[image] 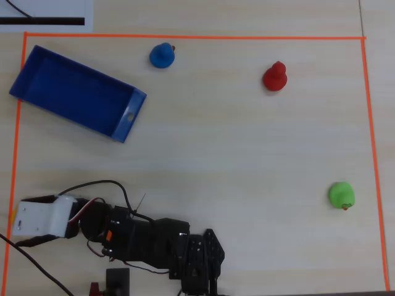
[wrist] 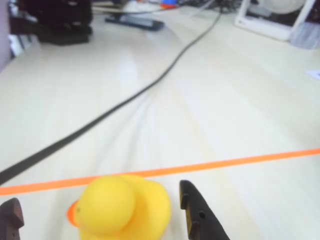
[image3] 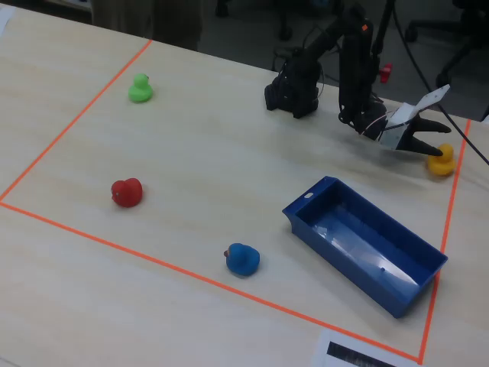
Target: Grasp yellow duck and put it into box.
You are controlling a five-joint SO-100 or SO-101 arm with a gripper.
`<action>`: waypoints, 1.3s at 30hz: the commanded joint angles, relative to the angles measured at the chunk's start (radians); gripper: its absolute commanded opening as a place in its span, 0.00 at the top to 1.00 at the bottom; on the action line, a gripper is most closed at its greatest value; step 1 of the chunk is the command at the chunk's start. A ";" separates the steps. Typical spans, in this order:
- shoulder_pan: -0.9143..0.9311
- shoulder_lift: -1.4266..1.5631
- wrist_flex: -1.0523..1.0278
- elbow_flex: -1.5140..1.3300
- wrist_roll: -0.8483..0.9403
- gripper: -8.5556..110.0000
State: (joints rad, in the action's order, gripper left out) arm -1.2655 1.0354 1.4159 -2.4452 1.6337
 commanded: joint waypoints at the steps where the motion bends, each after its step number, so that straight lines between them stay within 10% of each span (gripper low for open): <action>1: -0.014 -0.005 0.051 0.049 -0.005 0.60; 28: -0.049 -0.158 -0.006 0.255 0.000 0.63; 39: -0.040 -0.181 -0.023 0.278 -0.009 0.82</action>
State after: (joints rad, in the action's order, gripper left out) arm -1.3116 0.8468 1.3929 -2.1997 1.6306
